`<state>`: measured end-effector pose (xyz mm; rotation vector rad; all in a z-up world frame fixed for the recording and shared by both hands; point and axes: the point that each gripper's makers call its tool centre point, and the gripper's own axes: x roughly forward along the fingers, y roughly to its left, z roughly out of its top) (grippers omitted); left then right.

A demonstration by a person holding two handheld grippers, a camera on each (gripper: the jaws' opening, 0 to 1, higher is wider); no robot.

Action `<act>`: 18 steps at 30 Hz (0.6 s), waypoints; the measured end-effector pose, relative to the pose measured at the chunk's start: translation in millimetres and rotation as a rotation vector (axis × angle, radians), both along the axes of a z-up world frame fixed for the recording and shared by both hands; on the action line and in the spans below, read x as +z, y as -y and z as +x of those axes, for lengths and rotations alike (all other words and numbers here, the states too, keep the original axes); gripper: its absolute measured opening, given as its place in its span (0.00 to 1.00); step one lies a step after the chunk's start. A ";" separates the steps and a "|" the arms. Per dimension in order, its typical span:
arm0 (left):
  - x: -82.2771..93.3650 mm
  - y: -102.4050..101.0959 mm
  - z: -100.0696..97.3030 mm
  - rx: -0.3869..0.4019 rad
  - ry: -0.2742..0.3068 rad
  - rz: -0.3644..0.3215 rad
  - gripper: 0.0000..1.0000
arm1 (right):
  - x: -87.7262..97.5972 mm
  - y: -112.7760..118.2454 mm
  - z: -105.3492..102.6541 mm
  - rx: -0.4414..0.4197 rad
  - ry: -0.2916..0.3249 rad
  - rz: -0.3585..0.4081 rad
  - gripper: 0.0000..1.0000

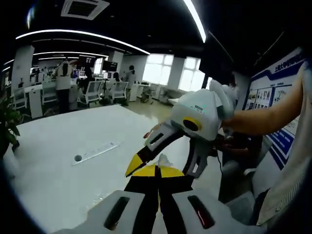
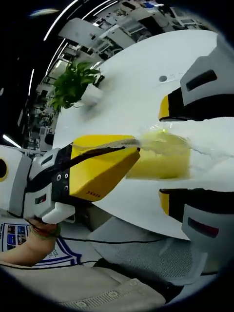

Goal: Compare the silicone blocks by pressing each to a similar depth, holding the contact briefly, and releasing to observe deformation and rebound differences across the visible hardness samples.

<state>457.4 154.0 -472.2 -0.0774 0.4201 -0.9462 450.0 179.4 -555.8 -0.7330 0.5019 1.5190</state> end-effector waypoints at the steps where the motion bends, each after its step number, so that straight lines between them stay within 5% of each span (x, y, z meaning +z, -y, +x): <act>1: 0.3 0.7 0.3 -0.003 0.001 0.001 0.00 | -1.2 -1.2 -0.5 0.009 -0.002 -0.006 0.48; 18: 8.4 5.2 -3.7 -0.061 0.041 0.021 0.00 | -3.5 -2.6 -5.9 0.003 -0.112 -0.005 0.25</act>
